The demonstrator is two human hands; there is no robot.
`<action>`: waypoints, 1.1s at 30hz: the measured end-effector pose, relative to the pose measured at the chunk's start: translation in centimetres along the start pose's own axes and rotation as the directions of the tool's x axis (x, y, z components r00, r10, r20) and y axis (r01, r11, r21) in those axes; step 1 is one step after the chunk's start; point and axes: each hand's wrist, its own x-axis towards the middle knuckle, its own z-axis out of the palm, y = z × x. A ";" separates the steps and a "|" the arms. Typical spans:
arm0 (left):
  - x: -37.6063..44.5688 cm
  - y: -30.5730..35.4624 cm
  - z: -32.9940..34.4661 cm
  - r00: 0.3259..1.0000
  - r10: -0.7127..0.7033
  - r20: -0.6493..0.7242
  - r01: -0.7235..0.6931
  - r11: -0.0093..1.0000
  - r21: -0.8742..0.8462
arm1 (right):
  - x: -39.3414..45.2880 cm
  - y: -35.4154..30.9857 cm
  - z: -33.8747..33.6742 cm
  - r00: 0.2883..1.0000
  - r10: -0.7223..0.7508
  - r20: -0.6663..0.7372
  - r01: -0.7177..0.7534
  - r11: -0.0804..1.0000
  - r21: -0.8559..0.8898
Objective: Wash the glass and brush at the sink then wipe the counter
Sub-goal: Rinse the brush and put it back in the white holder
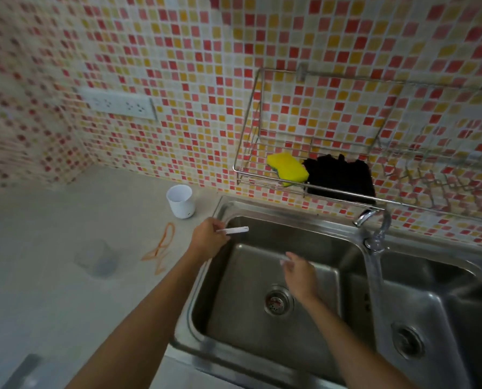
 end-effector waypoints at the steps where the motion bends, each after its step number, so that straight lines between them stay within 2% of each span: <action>1: 0.3 -0.5 -0.7 1.000 -0.015 0.014 0.016 1.000 -0.009 | 0.1 -0.8 0.9 1.000 -0.013 0.018 0.013 1.000 -0.003; 4: 1.5 -2.6 -2.7 0.995 -0.057 0.085 0.058 0.998 -0.010 | 1.1 -3.8 3.3 0.997 -0.054 0.057 0.053 0.999 0.008; 7: 3.1 -4.7 -4.4 0.993 -0.086 0.076 0.078 0.992 0.102 | 2.3 -6.6 5.4 0.994 -0.083 0.074 0.078 0.995 0.062; 9: 3.8 -5.4 -5.3 0.996 -0.080 0.050 0.077 0.995 0.064 | 2.8 -7.9 7.0 0.994 -0.079 0.071 0.073 0.994 0.079; 12: 4.5 -5.9 -6.1 0.998 -0.001 0.061 0.000 1.000 0.029 | 2.9 -9.3 9.4 0.997 -0.038 0.071 0.031 0.995 0.099; 17: 7.6 -7.9 -7.3 0.997 0.023 0.068 -0.023 1.000 -0.004 | 3.4 -11.2 13.2 0.996 -0.009 0.090 0.003 0.998 0.067; 21: 9.3 -9.1 -8.6 0.995 0.023 0.100 -0.019 0.999 -0.042 | 4.0 -13.0 15.4 0.993 -0.067 0.101 0.065 0.998 0.021; 25: 11.3 -10.5 -10.6 0.994 0.100 0.033 -0.094 0.986 -0.139 | 6.0 -15.8 17.3 0.989 -0.090 0.114 0.083 0.995 0.061; 30: 14.8 -11.4 -14.1 0.973 0.161 -0.164 -0.198 0.948 -0.248 | 10.4 -20.1 19.7 0.992 -0.109 0.071 0.090 0.968 0.234; 33: 17.2 -11.7 -15.4 0.962 0.175 -0.209 -0.231 0.930 -0.286 | 12.7 -21.3 21.7 0.994 -0.083 0.066 0.058 0.946 0.320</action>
